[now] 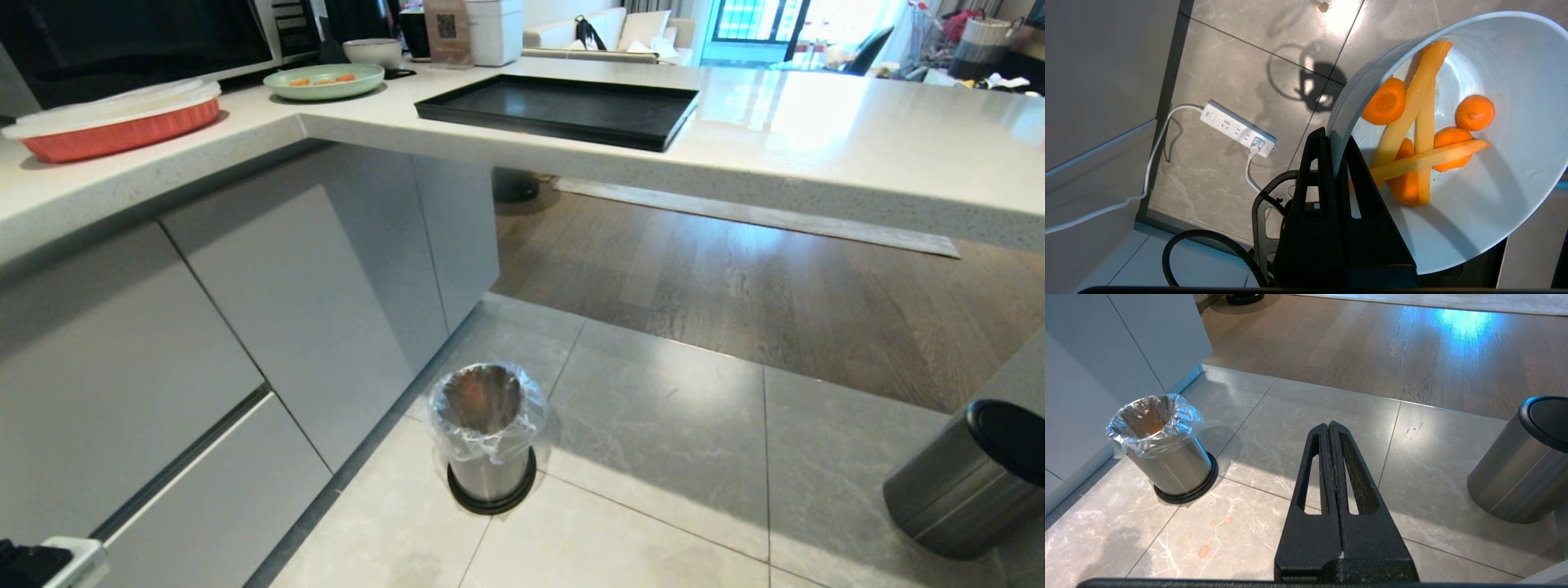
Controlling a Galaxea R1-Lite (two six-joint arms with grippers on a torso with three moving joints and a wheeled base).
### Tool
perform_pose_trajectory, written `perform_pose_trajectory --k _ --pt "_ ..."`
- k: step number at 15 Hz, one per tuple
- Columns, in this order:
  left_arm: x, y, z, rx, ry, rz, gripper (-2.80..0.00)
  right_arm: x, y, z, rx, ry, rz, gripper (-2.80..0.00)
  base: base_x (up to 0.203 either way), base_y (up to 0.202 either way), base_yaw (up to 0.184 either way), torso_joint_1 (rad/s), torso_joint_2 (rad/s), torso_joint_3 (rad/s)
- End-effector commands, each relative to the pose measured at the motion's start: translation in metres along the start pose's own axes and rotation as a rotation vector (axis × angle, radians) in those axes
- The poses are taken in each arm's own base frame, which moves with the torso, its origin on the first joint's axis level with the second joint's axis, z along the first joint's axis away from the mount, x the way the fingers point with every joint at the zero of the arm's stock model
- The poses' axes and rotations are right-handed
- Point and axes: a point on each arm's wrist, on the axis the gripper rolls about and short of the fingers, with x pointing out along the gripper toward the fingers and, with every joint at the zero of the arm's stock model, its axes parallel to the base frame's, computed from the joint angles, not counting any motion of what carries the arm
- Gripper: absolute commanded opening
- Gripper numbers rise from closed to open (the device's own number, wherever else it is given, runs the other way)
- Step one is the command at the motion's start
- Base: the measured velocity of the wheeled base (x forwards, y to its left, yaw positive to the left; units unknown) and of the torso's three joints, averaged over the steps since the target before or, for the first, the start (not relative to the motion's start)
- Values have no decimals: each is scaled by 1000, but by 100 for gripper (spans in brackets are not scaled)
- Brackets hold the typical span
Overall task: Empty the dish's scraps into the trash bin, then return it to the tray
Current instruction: Move the bowl over the trash can
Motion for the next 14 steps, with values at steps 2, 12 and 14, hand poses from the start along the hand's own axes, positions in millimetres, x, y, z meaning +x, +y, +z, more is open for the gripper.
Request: perform_pose_trajectory --k 2,12,14 --pt "0 0 0 5 6 -5 -280 0 0 0 0 -2 -1 -280 0 0 0 0 0 0" --pt "2 -1 14 62 -28 -46 -280 0 0 0 0 0 -1 -280 0 0 0 0 0 0" --pt "2 -1 20 71 -24 -50 -280 0 0 0 0 -2 0 -280 0 0 0 0 0 0"
